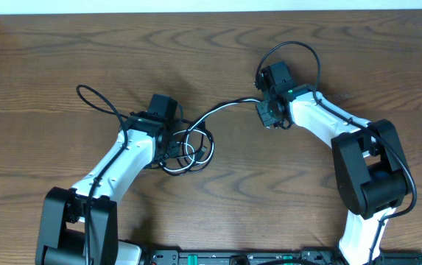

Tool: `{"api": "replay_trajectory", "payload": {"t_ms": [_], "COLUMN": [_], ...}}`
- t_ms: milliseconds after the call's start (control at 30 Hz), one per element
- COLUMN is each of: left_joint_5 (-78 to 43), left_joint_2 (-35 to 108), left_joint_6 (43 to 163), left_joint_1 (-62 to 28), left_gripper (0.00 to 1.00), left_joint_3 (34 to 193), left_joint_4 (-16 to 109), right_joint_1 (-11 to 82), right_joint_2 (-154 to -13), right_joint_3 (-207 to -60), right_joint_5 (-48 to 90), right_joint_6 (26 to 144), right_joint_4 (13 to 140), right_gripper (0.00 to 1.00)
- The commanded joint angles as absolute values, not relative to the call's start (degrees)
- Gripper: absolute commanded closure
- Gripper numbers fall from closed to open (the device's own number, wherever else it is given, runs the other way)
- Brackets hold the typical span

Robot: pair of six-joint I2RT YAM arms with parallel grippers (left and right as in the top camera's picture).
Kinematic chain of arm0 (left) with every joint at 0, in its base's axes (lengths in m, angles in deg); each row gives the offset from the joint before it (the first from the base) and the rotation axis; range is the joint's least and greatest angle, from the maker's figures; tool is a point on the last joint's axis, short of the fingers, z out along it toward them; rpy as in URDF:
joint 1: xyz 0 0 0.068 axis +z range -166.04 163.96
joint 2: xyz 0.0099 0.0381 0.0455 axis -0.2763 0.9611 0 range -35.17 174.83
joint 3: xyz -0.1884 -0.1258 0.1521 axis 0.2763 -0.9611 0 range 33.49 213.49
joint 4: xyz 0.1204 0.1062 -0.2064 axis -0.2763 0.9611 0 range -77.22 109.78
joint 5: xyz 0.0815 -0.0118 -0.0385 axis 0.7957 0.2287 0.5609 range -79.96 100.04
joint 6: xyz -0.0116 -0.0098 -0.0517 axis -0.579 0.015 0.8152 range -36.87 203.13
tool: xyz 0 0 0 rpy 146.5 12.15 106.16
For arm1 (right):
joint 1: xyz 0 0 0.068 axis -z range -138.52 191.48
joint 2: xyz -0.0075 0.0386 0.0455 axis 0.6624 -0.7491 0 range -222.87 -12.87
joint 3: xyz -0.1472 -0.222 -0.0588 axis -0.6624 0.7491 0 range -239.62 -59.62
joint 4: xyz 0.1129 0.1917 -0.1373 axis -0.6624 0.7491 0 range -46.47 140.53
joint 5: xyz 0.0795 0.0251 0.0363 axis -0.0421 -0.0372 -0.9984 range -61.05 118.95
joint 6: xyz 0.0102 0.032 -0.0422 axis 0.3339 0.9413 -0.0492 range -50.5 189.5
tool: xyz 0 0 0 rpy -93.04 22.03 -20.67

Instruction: Untangle cables

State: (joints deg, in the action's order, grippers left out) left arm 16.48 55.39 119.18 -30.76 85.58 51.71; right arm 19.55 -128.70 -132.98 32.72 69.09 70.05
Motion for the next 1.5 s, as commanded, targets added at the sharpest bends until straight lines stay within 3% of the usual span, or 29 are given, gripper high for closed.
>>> {"api": "replay_trajectory", "payload": {"t_ms": [0,500,1167,1467], "left_joint_5": [16.6,16.6,15.4,18.1], "left_joint_2": [55.5,55.5,55.6,55.6], "left_joint_6": [119.9,121.8,121.8,111.1], "left_joint_1": [-30.6,-30.6,-30.6,-30.6], "left_gripper": [0.45,0.45,0.45,0.59], "left_joint_3": [85.0,82.4,74.1,72.9], "left_joint_4": [51.6,50.4,39.4,40.0], "right_joint_1": [19.7,19.7,19.7,19.7], "right_joint_2": [-131.9,-131.8,-131.8,-131.8], "right_joint_3": [-131.1,-131.1,-131.1,-131.1], "right_joint_5": [33.5,33.5,33.5,36.5], "right_joint_6": [69.9,69.9,69.9,66.6], "right_joint_4": [70.6,70.4,70.5,71.4], "right_gripper": [0.99,0.99,0.99,0.99]}}
